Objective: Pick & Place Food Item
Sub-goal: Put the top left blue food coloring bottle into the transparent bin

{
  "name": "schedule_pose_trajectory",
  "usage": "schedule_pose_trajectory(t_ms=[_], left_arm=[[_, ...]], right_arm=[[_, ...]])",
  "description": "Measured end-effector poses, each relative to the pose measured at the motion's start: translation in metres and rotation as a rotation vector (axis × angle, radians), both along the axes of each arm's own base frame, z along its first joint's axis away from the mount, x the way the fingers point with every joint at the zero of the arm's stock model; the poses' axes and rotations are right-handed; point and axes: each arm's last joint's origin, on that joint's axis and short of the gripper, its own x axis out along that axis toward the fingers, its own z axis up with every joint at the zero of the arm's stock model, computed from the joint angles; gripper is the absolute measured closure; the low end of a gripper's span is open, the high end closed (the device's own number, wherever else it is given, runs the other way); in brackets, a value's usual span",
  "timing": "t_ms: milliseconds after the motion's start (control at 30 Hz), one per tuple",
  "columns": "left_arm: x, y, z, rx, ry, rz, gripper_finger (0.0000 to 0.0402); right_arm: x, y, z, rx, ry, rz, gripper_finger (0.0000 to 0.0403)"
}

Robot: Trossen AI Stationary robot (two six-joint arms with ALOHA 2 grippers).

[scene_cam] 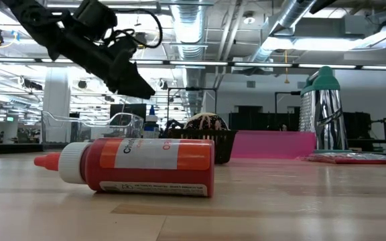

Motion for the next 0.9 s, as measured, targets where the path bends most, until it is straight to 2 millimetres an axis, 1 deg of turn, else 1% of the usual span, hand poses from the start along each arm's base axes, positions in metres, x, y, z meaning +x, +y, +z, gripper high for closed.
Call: schedule_pose_trajectory(t_ms=[133, 367, 600, 700, 800, 900], left_arm=[[0.003, 0.001, -0.009, -0.033, 0.029, 0.014, 0.0143], [0.01, 0.003, -0.022, -0.055, 0.063, 0.023, 0.016], [0.018, 0.01, -0.035, -0.051, 0.065, 0.07, 0.0162], [0.018, 0.014, -0.041, -0.061, 0.079, 0.089, 0.0164], [0.017, 0.019, -0.044, -0.077, 0.083, 0.121, 0.0175], [0.016, 0.022, -0.045, -0.094, 0.077, 0.144, 0.0203]], right_arm=[[0.0, 0.0, 0.0, -0.002, 0.002, 0.002, 0.026], [0.0, 0.0, 0.0, -0.004, 0.005, 0.005, 0.026], [-0.001, 0.001, 0.0, -0.004, 0.006, 0.012, 0.026], [-0.001, 0.002, 0.0, 0.0, 0.009, 0.013, 0.026], [-0.001, 0.002, 0.0, 0.002, 0.01, 0.013, 0.026], [-0.001, 0.002, 0.0, 0.002, 0.01, 0.013, 0.026]])
